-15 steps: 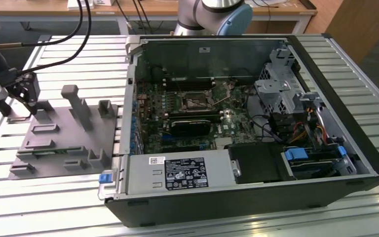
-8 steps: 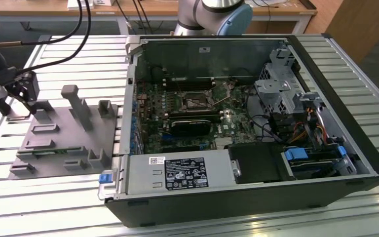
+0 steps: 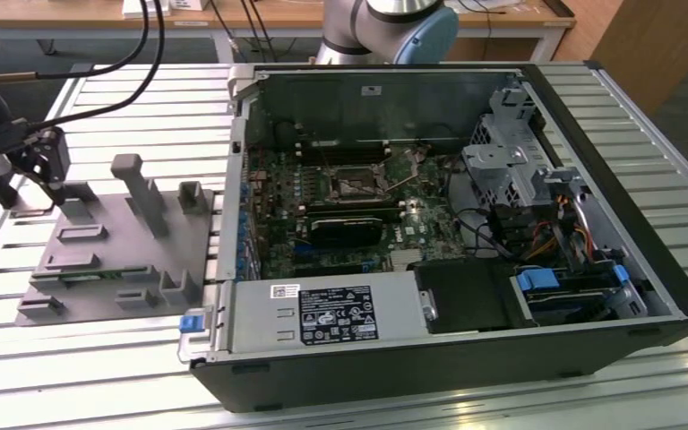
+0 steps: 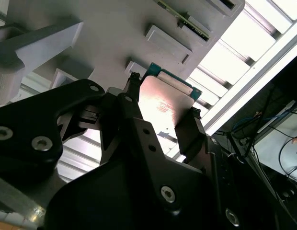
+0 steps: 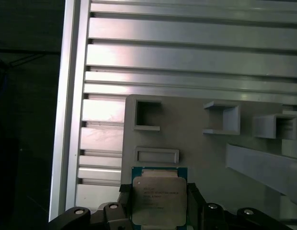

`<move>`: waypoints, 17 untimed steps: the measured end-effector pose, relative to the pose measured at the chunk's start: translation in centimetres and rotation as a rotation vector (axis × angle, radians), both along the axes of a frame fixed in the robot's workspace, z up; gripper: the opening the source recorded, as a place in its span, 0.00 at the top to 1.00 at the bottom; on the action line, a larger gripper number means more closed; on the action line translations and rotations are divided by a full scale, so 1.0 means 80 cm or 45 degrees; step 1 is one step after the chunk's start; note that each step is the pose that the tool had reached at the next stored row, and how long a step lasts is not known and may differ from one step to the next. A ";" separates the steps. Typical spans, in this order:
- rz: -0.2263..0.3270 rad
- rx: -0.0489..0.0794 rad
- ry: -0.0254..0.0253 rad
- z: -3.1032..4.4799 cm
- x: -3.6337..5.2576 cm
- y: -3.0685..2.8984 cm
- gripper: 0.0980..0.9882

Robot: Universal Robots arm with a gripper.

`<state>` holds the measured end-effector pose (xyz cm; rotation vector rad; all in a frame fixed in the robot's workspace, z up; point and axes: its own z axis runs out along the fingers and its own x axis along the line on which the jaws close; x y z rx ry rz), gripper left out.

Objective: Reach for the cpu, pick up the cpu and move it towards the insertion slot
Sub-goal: 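Pick up the cpu and move it towards the insertion slot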

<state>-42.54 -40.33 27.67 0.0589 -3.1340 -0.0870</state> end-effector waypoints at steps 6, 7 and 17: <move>0.000 0.000 0.0001 0.0027 0.000 0.0000 0.50; 0.000 0.000 0.0002 0.0032 0.000 0.0000 0.50; 0.000 0.000 0.0000 0.0084 0.000 0.0000 0.50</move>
